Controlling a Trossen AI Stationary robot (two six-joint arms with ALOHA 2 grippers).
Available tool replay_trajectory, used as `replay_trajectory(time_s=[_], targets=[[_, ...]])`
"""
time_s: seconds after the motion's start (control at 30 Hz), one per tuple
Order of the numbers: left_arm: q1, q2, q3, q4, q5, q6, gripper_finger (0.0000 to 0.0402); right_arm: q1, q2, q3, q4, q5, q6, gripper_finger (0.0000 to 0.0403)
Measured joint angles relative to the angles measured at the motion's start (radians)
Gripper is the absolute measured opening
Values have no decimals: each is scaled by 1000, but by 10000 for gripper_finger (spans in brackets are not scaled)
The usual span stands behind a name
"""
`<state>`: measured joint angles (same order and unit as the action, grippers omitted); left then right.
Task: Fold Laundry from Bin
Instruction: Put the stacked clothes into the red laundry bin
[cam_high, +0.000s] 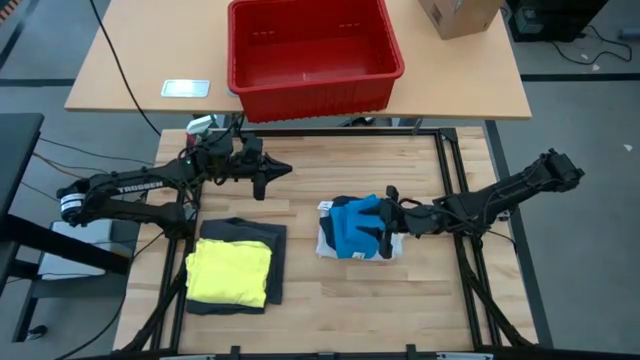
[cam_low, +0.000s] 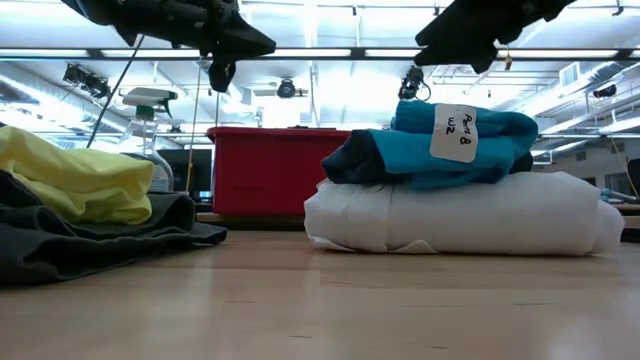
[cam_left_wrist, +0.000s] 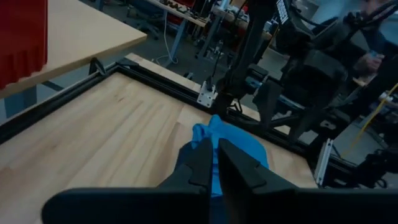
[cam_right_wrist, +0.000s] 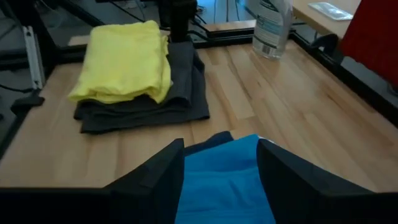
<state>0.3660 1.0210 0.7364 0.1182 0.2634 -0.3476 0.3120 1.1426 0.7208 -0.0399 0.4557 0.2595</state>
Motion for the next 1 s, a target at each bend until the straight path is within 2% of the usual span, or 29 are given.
replay_trajectory(time_s=[0.2, 0.27, 0.37, 0.47, 0.6, 0.8, 1.0], targets=[[0, 0, 0, 6, 0, -32, 31, -21, 1, 0, 4, -11, -26, 185], [-4, 0, 0, 12, 0, -35, 31, -26, 1, 0, 3, -17, -26, 165], [-14, 0, 0, 49, 0, -36, 31, -44, 1, -12, 22, -91, -27, 131], [-25, 0, 0, 98, 0, -26, 31, -66, 1, -76, 136, -175, -25, 99], [-39, 0, 1, 118, 0, -4, 32, -89, 1, -186, 307, -222, -17, 73], [-57, 0, 1, 49, 0, -1, 32, -107, 1, -326, 375, -247, 6, 64], [-58, 0, 1, -18, 0, -65, 32, -112, 1, -435, 491, -274, 10, 64]])
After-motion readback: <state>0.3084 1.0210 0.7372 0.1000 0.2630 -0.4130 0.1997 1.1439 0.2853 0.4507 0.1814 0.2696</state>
